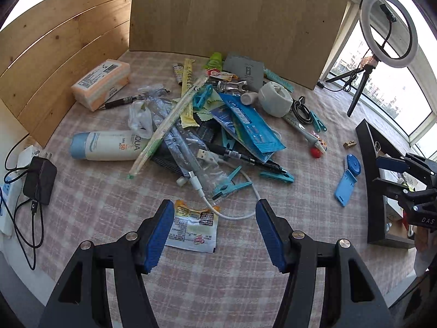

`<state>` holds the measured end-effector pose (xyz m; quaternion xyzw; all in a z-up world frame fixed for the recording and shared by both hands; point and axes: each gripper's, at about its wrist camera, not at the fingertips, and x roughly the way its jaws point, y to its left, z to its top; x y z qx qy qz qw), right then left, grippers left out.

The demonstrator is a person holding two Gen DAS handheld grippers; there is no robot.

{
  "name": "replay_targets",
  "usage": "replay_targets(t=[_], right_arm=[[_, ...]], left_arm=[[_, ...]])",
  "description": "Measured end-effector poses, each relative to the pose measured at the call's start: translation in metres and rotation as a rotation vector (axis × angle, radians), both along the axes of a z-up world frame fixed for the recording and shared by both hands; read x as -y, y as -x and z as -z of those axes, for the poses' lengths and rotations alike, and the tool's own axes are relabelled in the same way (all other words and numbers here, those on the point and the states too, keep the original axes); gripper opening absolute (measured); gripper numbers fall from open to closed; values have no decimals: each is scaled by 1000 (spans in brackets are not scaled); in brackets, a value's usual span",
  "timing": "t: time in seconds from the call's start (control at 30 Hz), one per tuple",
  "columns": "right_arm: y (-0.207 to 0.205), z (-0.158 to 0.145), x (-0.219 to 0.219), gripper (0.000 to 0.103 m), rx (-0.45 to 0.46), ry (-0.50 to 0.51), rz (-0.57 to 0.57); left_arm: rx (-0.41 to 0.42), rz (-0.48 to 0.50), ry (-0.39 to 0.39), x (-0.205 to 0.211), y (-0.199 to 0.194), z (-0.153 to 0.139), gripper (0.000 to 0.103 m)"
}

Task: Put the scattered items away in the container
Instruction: 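Move both grippers back over the pile of items, then grasp the printed snack wrapper with the left gripper while the right grasps the white USB cable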

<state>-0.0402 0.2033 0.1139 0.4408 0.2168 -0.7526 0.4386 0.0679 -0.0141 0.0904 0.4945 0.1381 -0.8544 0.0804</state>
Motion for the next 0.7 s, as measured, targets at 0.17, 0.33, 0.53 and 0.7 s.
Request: replay_targets(t=[0.17,0.33,0.53,0.7], right_arm=[[-29,16,58,54,-16,-57,-230],[-44,35,98,52,-7,-111,-357],[-50,58,131,42,10,-151,-448],[-45,70,149,34,65,-166,-479]], left_arm=[[40,86,4,13,-8,21,58],[76,165,11,11,-5,38,58],[109,221,44,4,5,51,59],[121,233,27,7,9,56,59]])
